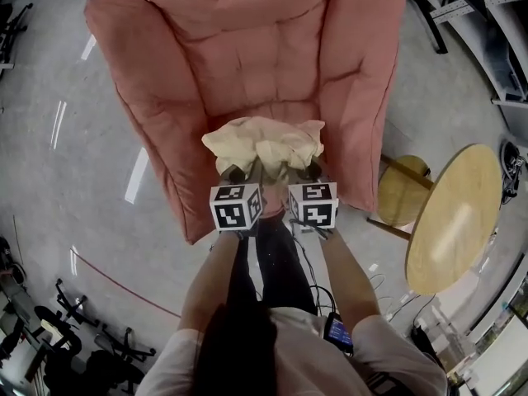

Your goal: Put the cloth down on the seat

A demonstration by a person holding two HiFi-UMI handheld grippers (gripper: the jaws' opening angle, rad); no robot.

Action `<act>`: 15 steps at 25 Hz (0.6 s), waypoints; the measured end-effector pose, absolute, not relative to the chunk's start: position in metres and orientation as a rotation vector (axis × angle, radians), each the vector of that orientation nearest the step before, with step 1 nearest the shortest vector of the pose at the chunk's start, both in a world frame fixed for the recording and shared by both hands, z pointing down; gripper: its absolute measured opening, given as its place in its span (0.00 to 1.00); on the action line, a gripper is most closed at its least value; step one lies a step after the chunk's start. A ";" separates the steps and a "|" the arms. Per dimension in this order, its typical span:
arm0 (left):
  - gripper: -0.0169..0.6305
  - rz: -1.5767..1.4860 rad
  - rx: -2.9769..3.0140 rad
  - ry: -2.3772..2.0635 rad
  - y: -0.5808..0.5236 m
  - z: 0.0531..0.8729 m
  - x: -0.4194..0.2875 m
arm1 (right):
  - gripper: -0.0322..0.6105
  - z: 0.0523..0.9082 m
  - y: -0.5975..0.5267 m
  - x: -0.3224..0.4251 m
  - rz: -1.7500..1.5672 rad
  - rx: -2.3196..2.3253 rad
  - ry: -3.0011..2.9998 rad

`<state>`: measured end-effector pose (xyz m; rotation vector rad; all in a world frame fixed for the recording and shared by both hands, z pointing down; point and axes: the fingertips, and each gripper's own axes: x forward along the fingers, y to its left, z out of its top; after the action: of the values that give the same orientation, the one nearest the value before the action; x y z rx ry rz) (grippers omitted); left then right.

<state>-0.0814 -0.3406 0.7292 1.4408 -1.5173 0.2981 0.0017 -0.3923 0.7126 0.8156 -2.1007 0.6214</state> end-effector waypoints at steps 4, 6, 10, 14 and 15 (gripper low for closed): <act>0.15 0.305 1.409 -1.505 -0.350 0.755 -0.083 | 0.21 0.739 -0.401 0.002 0.669 0.802 -2.076; 0.15 0.302 1.387 -1.497 -0.356 0.769 -0.085 | 0.21 0.752 -0.408 0.000 0.688 0.783 -2.066; 0.15 0.285 1.336 -1.488 -0.359 0.797 -0.089 | 0.21 0.782 -0.413 -0.005 0.699 0.758 -2.044; 0.15 0.251 1.269 -1.466 -0.358 0.822 -0.088 | 0.21 0.809 -0.415 -0.005 0.730 0.767 -2.012; 0.15 0.257 1.251 -1.461 -0.356 0.827 -0.087 | 0.21 0.813 -0.414 -0.004 0.737 0.763 -2.006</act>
<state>-0.0874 -0.3558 0.8266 1.2512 -1.4612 0.2567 -0.0039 -0.4140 0.8132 0.7632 -2.0060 0.7375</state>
